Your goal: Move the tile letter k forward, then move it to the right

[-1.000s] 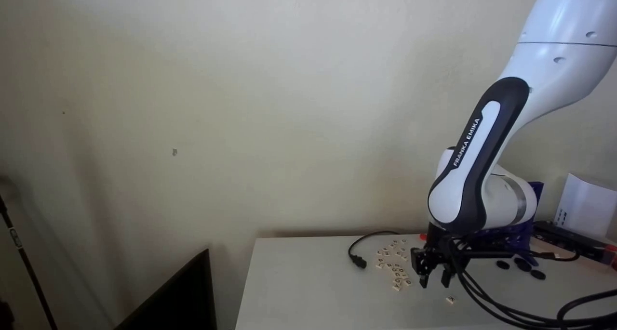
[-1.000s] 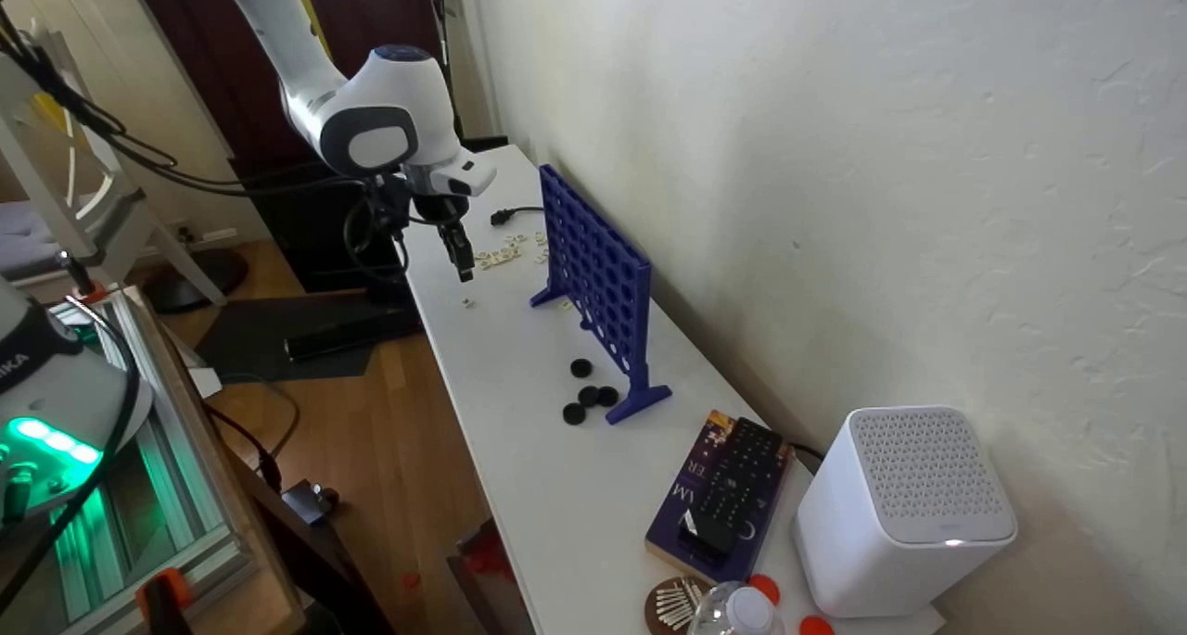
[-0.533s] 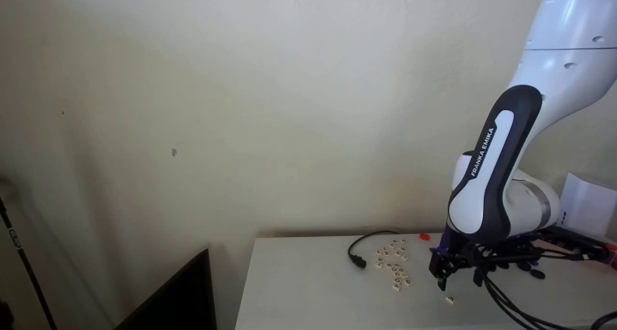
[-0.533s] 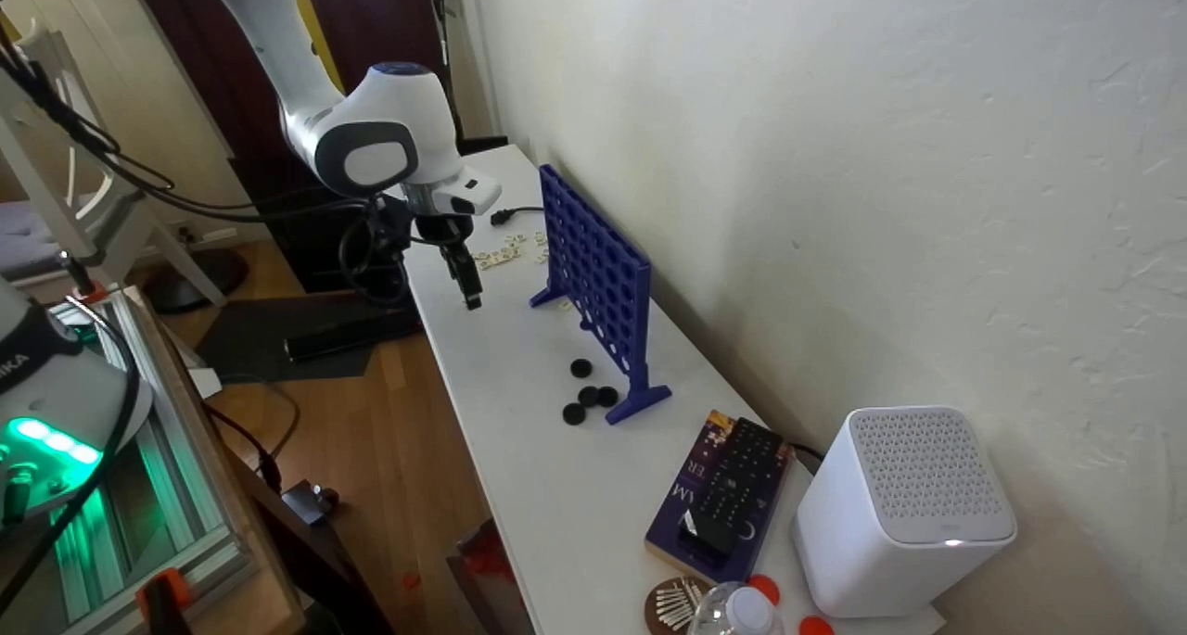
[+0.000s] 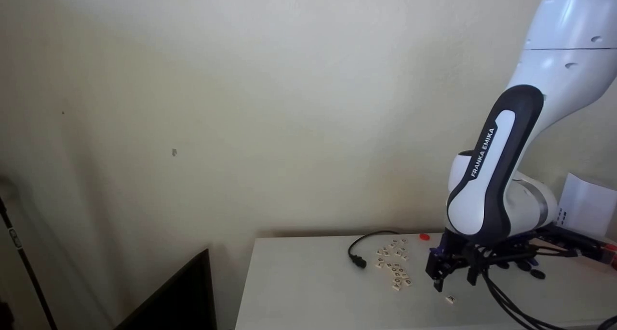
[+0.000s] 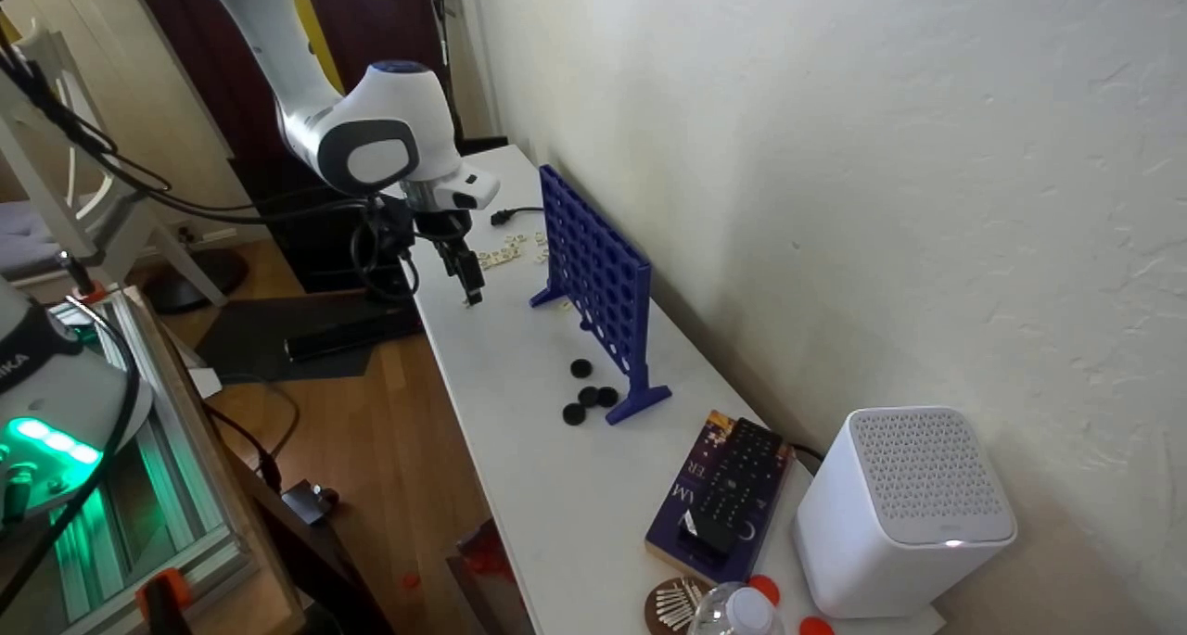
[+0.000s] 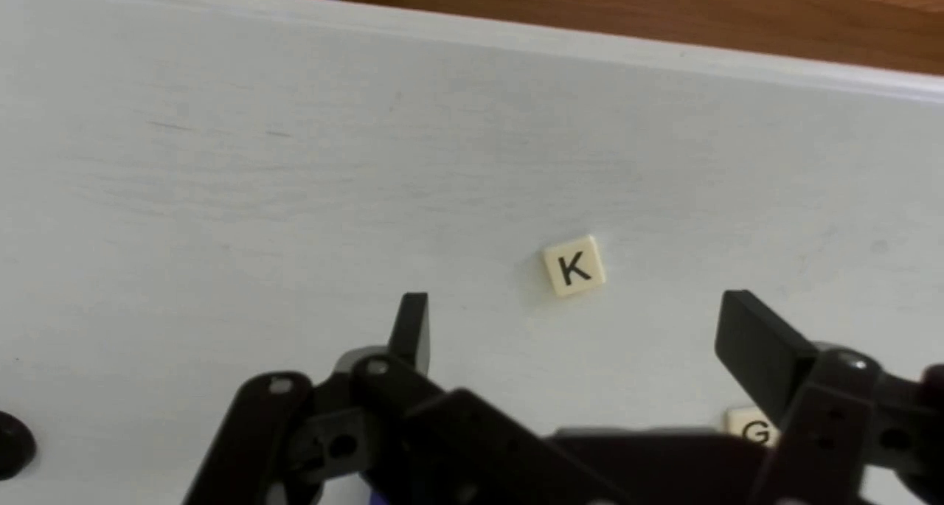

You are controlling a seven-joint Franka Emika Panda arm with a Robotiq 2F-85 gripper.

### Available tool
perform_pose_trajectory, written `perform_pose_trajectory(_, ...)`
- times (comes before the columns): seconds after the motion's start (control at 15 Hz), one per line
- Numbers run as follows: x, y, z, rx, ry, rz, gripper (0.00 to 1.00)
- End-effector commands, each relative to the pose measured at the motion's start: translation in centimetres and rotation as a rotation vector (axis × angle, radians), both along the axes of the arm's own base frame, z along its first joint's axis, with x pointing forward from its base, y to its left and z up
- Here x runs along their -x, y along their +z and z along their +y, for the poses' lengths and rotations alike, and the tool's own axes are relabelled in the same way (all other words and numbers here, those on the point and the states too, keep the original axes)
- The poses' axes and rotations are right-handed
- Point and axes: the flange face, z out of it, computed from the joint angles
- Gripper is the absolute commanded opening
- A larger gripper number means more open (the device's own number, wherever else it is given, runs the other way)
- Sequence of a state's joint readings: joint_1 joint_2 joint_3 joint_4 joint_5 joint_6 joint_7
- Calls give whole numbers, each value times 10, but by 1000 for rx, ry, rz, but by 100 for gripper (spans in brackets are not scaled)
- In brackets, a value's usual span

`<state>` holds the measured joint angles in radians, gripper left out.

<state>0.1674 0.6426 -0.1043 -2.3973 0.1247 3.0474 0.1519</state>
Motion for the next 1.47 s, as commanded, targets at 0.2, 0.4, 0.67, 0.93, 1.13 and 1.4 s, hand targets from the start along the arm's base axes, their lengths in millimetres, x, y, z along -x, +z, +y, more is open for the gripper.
perform_pose_trajectory(0.2,-3,-8,11,-32,263,60,100)
perform_pose_trajectory(0.4,-2,-10,2,-27,312,58,84)
perform_pose_trajectory(0.67,-3,-13,-9,-31,363,51,75)
perform_pose_trajectory(0.93,-6,-19,-10,-50,396,36,76)
perform_pose_trajectory(1.13,-9,-23,-5,-64,417,32,66)
perform_pose_trajectory(1.4,-12,-26,-2,-70,417,38,53)
